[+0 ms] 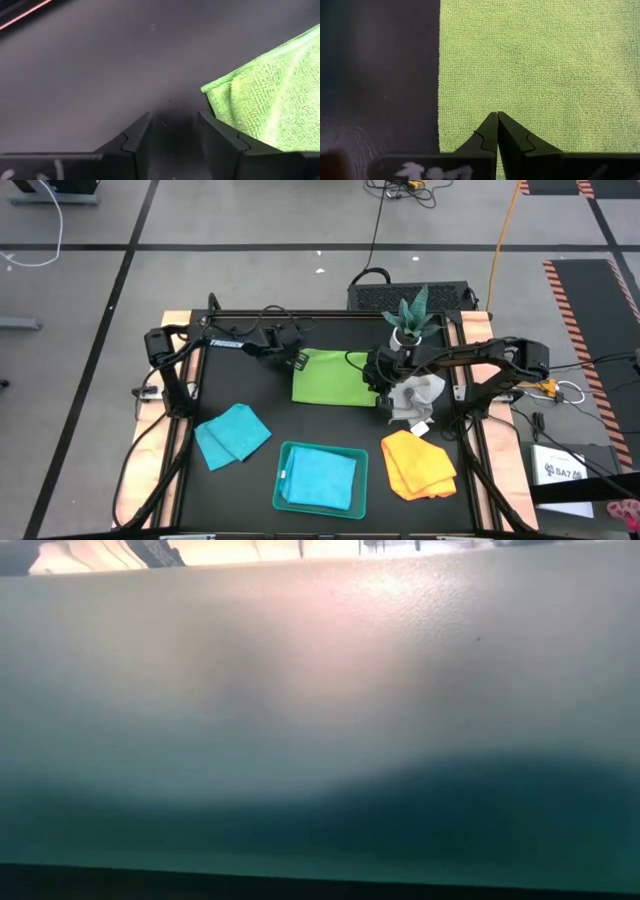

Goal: Fold microfiber towels
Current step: Fold the green microfiber cloth into the bin

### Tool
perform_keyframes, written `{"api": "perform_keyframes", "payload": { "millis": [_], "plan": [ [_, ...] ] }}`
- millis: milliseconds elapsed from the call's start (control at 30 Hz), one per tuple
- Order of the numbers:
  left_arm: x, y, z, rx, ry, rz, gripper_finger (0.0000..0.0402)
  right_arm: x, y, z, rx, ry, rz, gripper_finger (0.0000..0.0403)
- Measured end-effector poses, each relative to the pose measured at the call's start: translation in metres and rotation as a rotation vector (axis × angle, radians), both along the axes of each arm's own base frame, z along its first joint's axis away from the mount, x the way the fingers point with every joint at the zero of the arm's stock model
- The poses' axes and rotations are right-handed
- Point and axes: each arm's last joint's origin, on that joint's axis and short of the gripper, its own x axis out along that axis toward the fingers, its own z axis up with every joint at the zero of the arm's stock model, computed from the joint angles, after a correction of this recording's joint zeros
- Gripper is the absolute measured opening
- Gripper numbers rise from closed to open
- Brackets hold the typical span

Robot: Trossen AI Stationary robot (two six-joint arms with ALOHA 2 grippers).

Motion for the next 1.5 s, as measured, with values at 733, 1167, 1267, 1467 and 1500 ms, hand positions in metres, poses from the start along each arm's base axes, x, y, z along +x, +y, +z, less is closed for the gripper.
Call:
{"api": "perform_keyframes", "payload": {
  "millis": [733,1167,1267,1467,1500],
  "plan": [
    [0.015,-0.001,0.011,-0.041,-0.212,-0.048,0.0156,0.000,0.000,0.000,-0.008,0.001,0.006,0.0000],
    [0.005,-0.002,0.006,-0.018,-0.086,0.012,0.0156,0.000,0.000,0.000,-0.010,0.001,0.003,0.0000],
    [0.000,-0.003,0.005,-0.011,-0.034,0.025,0.0156,0.000,0.000,0.000,-0.010,0.001,0.003,0.0000],
    [0.002,0.001,0.005,-0.034,-0.078,0.023,0.0156,0.000,0.000,0.000,-0.012,0.001,0.007,0.0000],
    [0.003,0.001,0.006,-0.041,-0.098,0.016,0.0156,0.000,0.000,0.000,-0.012,0.001,0.007,0.0000]
  ]
}}
